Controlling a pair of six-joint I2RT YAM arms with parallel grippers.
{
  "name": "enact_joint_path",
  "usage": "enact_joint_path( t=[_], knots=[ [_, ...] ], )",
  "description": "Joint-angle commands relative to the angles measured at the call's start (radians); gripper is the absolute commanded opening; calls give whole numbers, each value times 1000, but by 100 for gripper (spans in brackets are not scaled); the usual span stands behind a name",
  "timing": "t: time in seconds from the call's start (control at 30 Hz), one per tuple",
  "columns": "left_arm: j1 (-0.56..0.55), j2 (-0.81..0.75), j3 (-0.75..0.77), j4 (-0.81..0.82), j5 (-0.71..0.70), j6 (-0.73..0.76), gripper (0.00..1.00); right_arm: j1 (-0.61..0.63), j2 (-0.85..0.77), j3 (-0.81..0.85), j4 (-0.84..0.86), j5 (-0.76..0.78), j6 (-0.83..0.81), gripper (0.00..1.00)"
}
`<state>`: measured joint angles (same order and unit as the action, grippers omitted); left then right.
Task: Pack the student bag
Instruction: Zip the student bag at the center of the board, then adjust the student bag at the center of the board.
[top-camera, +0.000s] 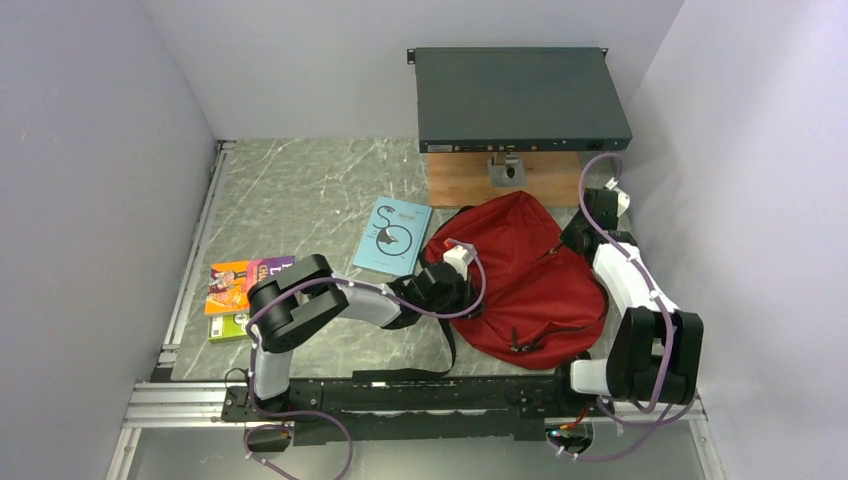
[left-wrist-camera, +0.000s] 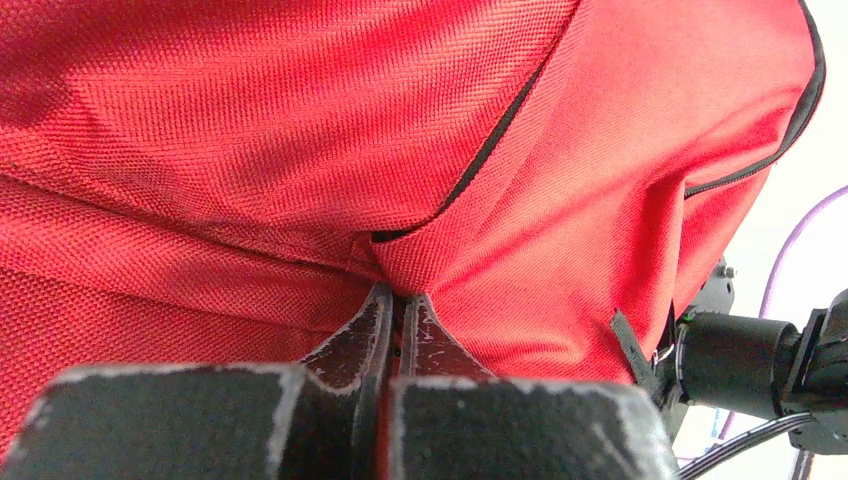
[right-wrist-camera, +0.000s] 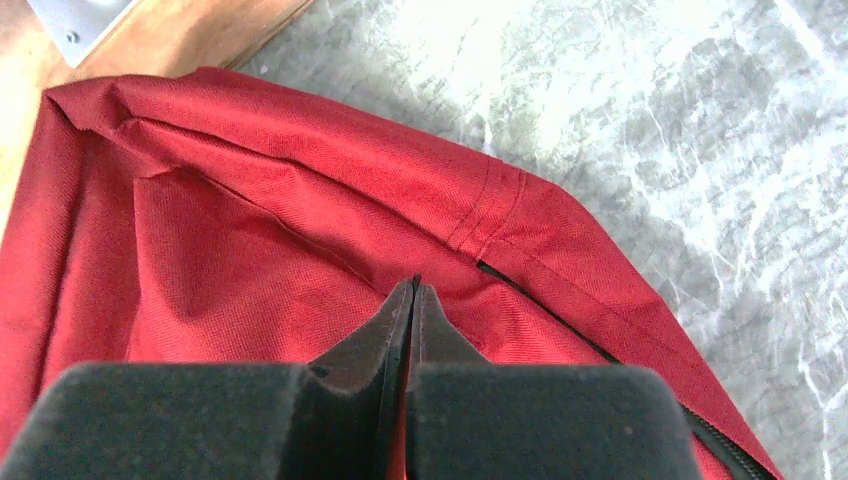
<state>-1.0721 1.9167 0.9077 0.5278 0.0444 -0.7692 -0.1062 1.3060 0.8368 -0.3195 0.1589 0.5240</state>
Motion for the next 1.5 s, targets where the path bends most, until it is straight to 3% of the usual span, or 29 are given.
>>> enact_joint_path(
  t=[0.0, 0.03, 0.2, 0.27, 0.43, 0.63, 0.7, 0.8, 0.97, 1.13, 1.23, 1.37, 1.43, 1.47],
  knots=[
    [-5, -13, 36, -138, 117, 56, 0, -14, -7, 81, 50, -27, -101, 0],
    [0, -15, 51, -162, 129, 69, 0, -13, -27, 87, 4, -71, -93, 1],
    [62, -24, 119, -284, 195, 135, 0, 2, -195, 1, -118, -310, -76, 44],
    [98, -18, 146, -303, 244, 172, 0, 56, -232, -34, -179, -392, -81, 53],
    [159, 16, 284, -454, 333, 285, 0, 346, -333, -145, -264, -378, 28, 61],
    [247, -13, 274, -394, 508, 354, 0, 472, -498, -244, -260, -383, 120, 76],
    [268, -13, 317, -493, 513, 411, 0, 504, -516, -282, -236, -408, 144, 79],
    [288, -25, 352, -635, 470, 487, 0, 534, -491, -340, -185, -440, 173, 79],
    [372, -72, 304, -653, 490, 494, 0, 662, -379, -377, -28, -439, 213, 81],
    [463, -104, 315, -731, 494, 487, 1, 788, -176, -301, 142, -421, 230, 82],
    [489, -175, 288, -765, 475, 475, 11, 840, -94, -219, 200, -424, 221, 82],
    [506, -368, 143, -710, 457, 402, 46, 873, -85, -174, 141, -375, 145, 84],
    [506, -451, 85, -701, 473, 379, 69, 883, -115, -184, 94, -338, 97, 85],
    [504, -487, 58, -703, 479, 365, 75, 897, -131, -185, 61, -309, 74, 84]
  ],
)
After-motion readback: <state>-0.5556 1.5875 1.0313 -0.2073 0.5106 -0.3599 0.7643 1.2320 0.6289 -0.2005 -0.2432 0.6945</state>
